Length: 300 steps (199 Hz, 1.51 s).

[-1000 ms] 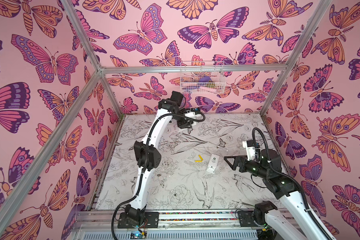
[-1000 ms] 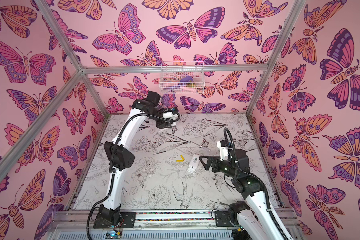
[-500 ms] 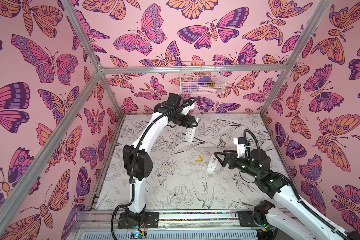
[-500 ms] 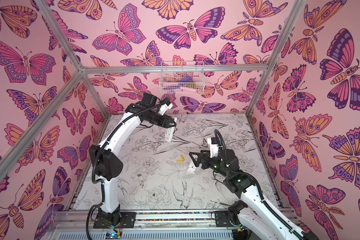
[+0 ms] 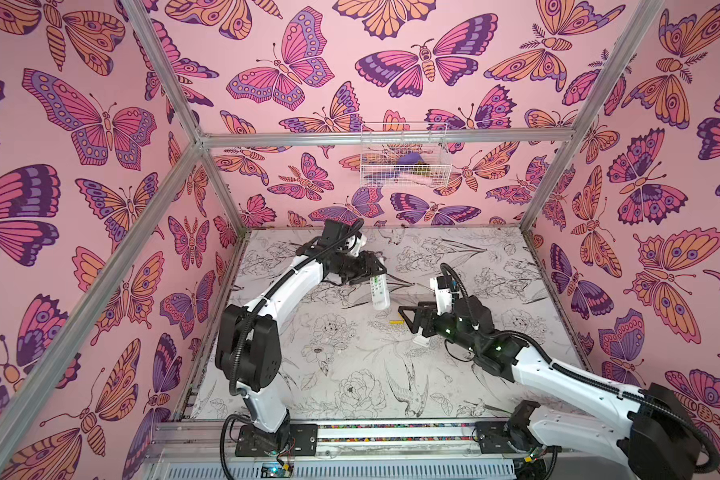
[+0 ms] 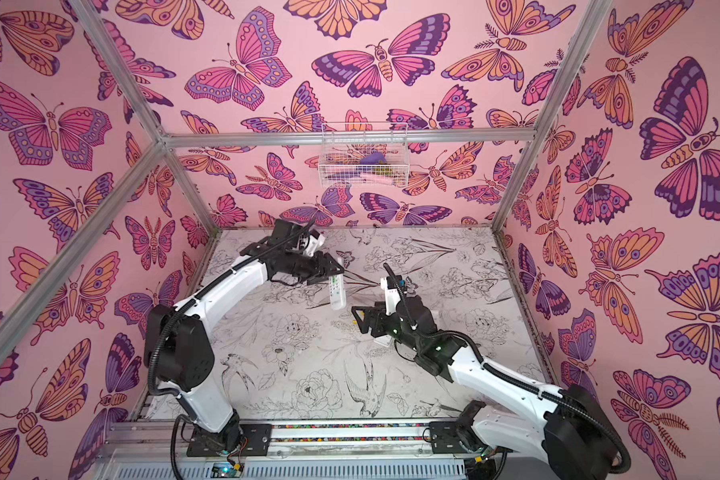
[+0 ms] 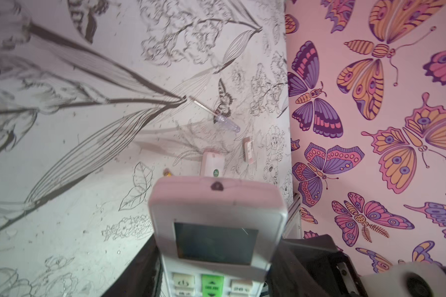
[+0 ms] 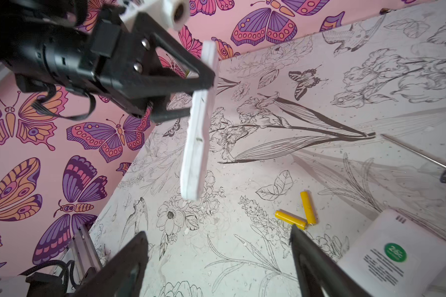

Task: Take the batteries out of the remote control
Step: 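Raise the display remote with the left gripper while the right grasps its end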

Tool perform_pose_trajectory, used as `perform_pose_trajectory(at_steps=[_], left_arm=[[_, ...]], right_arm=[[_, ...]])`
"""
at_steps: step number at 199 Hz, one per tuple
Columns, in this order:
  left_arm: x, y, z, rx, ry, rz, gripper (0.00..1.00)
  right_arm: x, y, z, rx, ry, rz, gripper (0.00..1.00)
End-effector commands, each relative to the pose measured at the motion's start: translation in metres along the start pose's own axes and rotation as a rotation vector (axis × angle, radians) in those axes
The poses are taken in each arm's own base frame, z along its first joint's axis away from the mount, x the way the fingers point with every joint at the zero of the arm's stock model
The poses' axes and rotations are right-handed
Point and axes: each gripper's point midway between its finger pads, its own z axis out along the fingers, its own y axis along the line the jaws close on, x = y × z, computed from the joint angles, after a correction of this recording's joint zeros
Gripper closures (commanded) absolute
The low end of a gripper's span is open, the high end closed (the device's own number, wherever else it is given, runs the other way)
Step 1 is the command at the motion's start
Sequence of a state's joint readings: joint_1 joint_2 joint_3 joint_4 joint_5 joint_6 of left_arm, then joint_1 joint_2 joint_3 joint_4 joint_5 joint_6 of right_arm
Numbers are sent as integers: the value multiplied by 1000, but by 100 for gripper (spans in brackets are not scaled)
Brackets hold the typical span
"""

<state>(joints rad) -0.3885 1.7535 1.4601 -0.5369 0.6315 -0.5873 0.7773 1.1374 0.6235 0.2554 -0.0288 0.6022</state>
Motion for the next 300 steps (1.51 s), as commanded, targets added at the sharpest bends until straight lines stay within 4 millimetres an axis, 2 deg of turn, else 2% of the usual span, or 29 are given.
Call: perform_pose_trajectory(at_steps=[1, 30, 90, 115, 214, 261, 300], left_arm=[[-11, -21, -13, 80, -87, -36, 56], [-8, -23, -16, 76, -101, -25, 56], [-3, -22, -18, 79, -106, -36, 55], [-4, -23, -16, 88, -107, -43, 55], [-4, -21, -15, 82, -115, -36, 54], [-2, -19, -15, 83, -112, -40, 45], [-1, -21, -16, 91, -110, -46, 28]], right_arm=[[-28, 27, 9, -53, -85, -5, 14], [-19, 36, 27, -72, -35, -13, 17], [-9, 31, 44, -60, -4, 6, 28], [-9, 35, 50, -76, 6, 4, 38], [-1, 36, 63, -92, 35, 12, 66], [-1, 34, 64, -84, 26, 3, 78], [-3, 31, 63, -69, 15, -16, 84]])
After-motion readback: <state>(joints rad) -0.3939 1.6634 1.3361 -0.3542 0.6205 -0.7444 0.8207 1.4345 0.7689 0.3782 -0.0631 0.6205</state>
